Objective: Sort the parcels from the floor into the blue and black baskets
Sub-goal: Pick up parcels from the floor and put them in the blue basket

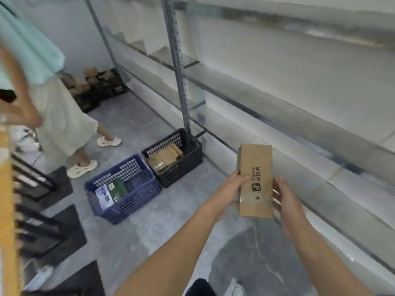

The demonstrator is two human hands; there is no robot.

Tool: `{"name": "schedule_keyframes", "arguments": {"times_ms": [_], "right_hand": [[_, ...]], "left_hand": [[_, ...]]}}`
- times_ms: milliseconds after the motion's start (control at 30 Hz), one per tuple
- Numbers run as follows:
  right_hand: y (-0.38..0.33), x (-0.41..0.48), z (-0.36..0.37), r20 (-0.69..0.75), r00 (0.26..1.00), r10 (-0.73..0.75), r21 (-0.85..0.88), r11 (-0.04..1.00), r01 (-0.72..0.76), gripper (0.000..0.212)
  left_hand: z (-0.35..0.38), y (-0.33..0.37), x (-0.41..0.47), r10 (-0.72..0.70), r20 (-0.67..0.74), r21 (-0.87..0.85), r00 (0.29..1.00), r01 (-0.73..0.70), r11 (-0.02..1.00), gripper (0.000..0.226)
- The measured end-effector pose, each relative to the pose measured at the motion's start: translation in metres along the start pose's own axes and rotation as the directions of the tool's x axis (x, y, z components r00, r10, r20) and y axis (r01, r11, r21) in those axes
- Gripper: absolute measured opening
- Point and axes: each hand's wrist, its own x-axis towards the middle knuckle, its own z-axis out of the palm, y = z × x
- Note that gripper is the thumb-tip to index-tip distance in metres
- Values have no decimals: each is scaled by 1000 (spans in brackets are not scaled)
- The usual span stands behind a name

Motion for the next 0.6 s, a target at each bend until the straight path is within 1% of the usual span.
{"name": "schedule_keyframes", "arguments": {"times_ms": [133, 200, 267, 367, 500, 600], "right_hand": [[-4, 16, 32, 116, 993, 15, -70, 998, -7, 41], [-3, 22, 50, 166, 986, 33, -99, 995, -17, 40], [-2, 28, 67, 206, 977, 58, -135, 990, -30, 40], [-2, 36, 97, 283, 956, 81, -194, 981, -26, 40], [3, 51, 146, 317, 939, 129, -236, 970, -53, 40], [7, 63, 192, 336, 930, 147, -283, 958, -49, 37]], "left_hand": [[-25, -4, -7, -30, -123, -79, 992, 20, 997, 40], [-39, -6, -11, -42, -173, -115, 984, 22, 993, 37], [-55, -7, -14, -48, -216, -147, 975, 17, 989, 34], [-82, -11, -13, -54, -258, -184, 965, 6, 983, 37], [-129, -24, -7, -68, -286, -223, 956, 3, 975, 33], [-174, -32, 0, -75, -324, -250, 943, -9, 968, 31]]}}
